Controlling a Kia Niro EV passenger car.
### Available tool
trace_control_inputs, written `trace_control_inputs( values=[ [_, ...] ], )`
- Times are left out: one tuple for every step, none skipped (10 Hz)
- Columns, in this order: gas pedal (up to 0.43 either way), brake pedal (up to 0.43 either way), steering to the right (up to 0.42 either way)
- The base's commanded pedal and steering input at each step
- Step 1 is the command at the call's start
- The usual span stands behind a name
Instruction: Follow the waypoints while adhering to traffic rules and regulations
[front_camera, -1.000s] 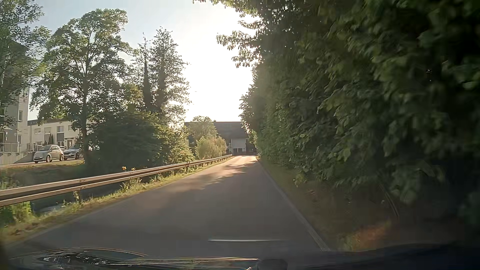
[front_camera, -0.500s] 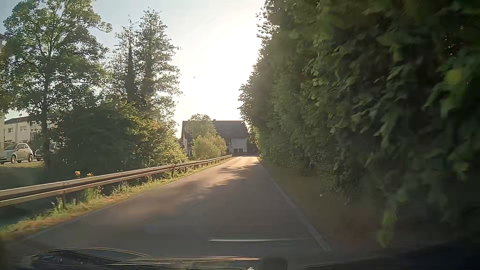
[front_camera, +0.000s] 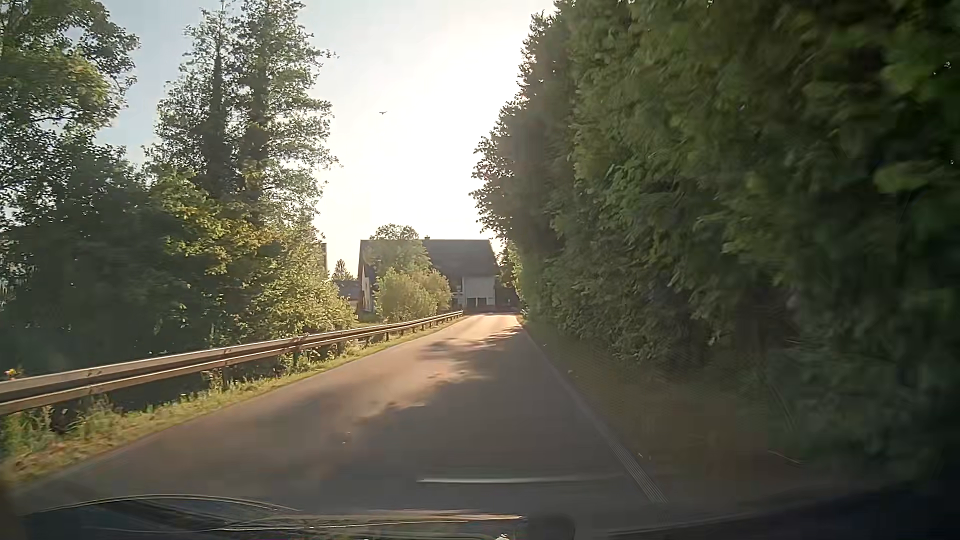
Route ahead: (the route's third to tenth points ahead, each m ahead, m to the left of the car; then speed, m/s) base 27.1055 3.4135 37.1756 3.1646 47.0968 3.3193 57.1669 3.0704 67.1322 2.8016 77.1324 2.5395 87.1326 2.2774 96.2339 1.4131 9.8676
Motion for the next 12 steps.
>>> trace_control_inputs(
  values=[
    [0.047, 0.0, -0.002],
    [0.047, 0.0, -0.002],
    [0.047, 0.0, -0.002],
    [0.047, 0.0, -0.002],
    [0.047, 0.0, -0.002],
    [0.047, 0.0, -0.002],
    [0.047, 0.0, -0.002],
    [0.047, 0.0, -0.002],
    [0.047, 0.0, -0.002],
    [0.047, 0.0, -0.002],
    [0.047, 0.0, -0.002],
    [0.047, 0.0, -0.001]
  ],
)
